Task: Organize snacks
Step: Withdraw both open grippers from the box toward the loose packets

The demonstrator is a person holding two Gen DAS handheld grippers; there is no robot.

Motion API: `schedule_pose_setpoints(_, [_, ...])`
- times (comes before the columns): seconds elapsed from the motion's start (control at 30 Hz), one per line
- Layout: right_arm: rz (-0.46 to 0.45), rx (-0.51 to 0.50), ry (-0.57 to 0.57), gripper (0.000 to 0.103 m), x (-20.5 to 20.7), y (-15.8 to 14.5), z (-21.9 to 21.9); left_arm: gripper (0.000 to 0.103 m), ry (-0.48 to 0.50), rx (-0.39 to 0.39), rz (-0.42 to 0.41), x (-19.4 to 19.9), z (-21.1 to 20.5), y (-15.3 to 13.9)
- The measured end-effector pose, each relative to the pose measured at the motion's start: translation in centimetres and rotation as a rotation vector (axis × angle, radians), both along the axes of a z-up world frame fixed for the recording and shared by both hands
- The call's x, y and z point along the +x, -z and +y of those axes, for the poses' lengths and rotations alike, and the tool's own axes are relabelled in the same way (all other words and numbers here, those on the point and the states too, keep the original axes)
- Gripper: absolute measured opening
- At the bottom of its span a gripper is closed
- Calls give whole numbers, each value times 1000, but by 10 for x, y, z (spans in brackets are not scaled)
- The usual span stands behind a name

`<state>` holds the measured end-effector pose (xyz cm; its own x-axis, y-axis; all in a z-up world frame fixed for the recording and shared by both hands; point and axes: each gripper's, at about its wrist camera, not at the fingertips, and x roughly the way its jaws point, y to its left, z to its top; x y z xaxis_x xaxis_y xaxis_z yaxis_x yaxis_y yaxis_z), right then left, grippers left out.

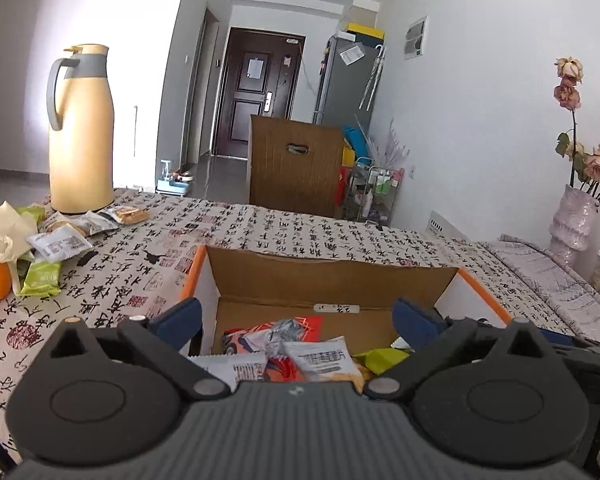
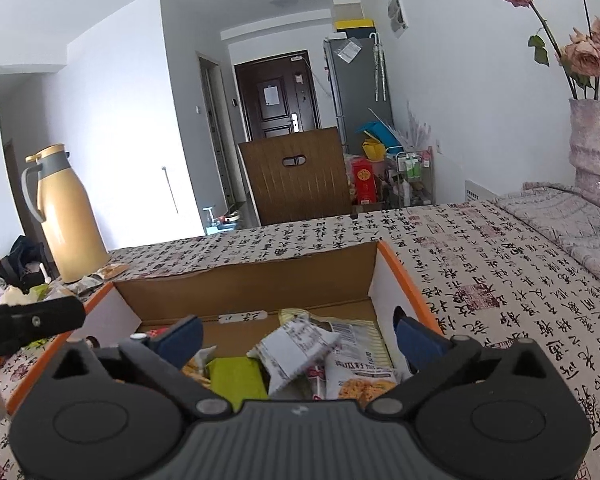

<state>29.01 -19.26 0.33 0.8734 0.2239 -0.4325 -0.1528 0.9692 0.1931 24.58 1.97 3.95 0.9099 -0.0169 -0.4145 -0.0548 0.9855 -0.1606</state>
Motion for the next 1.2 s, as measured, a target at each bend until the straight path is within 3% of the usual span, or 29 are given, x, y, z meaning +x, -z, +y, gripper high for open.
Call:
schedule_pose_setpoints(0.27, [-4,-10,3,103,1,-1,1,103,3,5,3,-1,-2,-2])
schedule_pose_setpoints(0.53, [-15,-36,35,103,-2,-16,0,103,-2,-3,-17,-11,-3,-21])
schedule_pose_setpoints(0.9, [-39,-65,6,103,-38,-35,3,103,10,-11,-42,-44,-2,-39])
schedule_pose_setpoints(1.2, [-24,-77,-23,103,-73,-30,0,103,14,-3,-25,-75,1,-37])
